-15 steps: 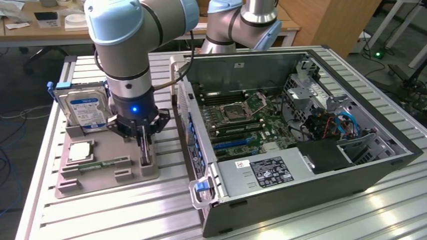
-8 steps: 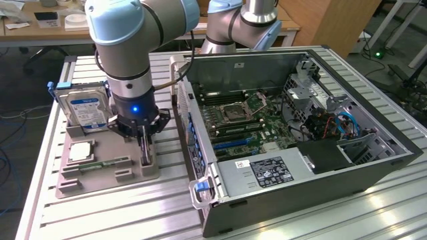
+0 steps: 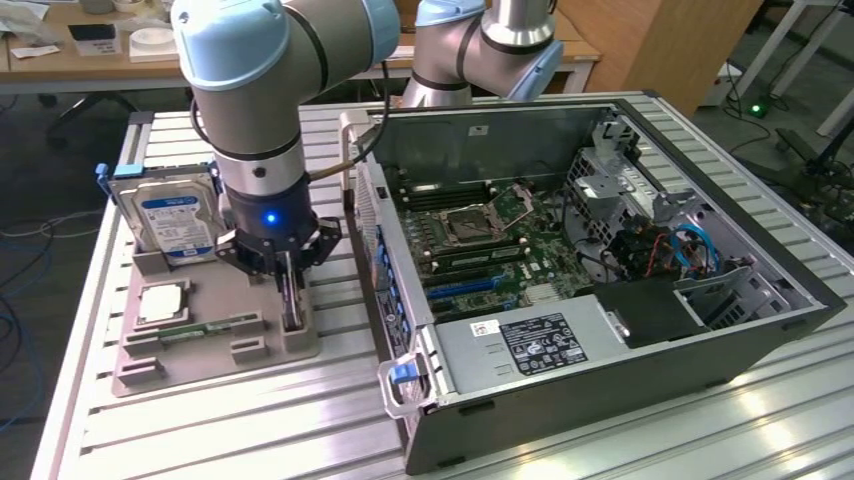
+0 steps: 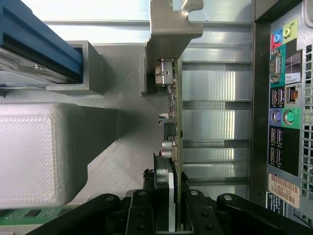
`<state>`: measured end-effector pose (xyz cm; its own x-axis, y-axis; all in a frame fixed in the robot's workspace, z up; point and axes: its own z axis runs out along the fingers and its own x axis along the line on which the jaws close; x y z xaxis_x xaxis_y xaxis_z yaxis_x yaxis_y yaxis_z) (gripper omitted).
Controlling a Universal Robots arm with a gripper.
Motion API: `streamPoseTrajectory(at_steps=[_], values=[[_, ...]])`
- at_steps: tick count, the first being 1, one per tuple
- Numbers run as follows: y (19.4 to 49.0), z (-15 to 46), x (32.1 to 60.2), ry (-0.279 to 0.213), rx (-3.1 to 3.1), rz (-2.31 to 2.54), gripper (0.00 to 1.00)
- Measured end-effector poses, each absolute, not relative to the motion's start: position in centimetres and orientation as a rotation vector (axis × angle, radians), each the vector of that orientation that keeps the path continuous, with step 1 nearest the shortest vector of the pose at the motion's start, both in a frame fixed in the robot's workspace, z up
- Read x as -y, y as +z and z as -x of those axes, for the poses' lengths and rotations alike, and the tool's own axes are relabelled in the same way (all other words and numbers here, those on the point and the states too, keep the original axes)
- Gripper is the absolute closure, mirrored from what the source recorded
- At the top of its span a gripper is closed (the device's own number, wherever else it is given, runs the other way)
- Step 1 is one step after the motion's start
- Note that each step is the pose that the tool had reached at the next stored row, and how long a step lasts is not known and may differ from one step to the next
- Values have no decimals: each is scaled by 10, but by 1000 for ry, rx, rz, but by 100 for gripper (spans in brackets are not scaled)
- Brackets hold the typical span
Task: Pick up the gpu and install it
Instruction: 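Pick up the gpu and move the gpu toward the slot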
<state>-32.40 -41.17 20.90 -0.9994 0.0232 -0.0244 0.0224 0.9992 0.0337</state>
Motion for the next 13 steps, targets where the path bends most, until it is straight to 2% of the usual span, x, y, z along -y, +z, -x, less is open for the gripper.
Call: streamPoseTrajectory(at_steps=[13], values=[[213, 324, 412, 53, -3116, -36, 72]])
